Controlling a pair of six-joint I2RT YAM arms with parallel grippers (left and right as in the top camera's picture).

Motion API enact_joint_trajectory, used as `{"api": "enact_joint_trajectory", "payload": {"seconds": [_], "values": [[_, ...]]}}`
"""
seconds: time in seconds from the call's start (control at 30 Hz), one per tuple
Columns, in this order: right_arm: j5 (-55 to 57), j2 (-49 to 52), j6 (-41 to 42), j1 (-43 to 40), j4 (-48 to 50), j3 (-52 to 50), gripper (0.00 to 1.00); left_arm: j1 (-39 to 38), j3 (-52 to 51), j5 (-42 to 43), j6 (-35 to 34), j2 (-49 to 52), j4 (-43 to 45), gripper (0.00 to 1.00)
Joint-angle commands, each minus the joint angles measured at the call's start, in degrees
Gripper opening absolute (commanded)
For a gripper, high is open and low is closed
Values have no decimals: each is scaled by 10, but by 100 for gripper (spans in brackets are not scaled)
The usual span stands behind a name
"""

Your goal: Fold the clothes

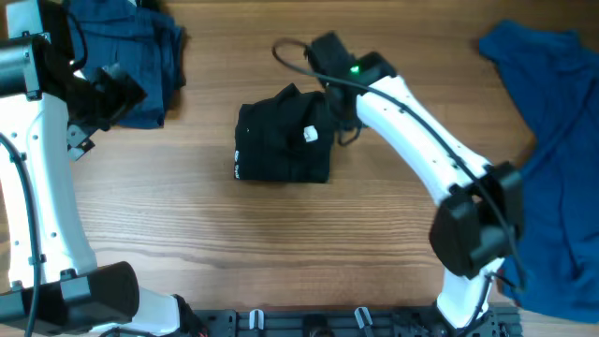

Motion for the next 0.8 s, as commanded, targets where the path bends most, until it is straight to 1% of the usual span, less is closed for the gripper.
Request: {"api": "enact_joint_trajectory", "payload": {"seconds": [0.0, 0.07, 0.13, 0.2, 0.23, 0.37, 0.5, 0.57, 0.6, 0.67, 0.7, 0.77], "values": [[-295, -40, -75, 5, 31, 34, 9, 2, -4, -2, -10, 3, 7, 100], [-326, -29, -78, 15, 22, 33, 11, 2, -4, -2, -10, 3, 8, 100], [-331, -17, -80, 32, 22, 25, 17, 2, -4, -2, -10, 3, 8, 100], [-332, -4, -80, 46, 44, 6, 20, 2, -4, -2, -10, 4, 8, 100], [-332, 10, -75, 54, 60, -7, 21, 2, -4, -2, -9, 4, 8, 100], [-332, 76, -69, 58, 71, -12, 21, 2, -4, -2, -9, 4, 8, 100], [-332, 136, -88, 35, 99, -12, 25, 2, -4, -2, -7, 4, 6, 100], [-334, 158, -118, 12, 112, -12, 26, 2, -4, -2, -5, 4, 5, 100], [-344, 166, -132, 0, 115, -12, 26, 2, -4, -2, -5, 4, 5, 100], [-399, 182, -171, -27, 117, -12, 26, 2, -4, -2, -5, 4, 5, 100], [-419, 191, -174, -40, 115, -12, 27, 2, -4, -2, -5, 4, 5, 100], [-422, 206, -167, -59, 110, -12, 27, 2, -4, -2, -5, 4, 5, 100]]}}
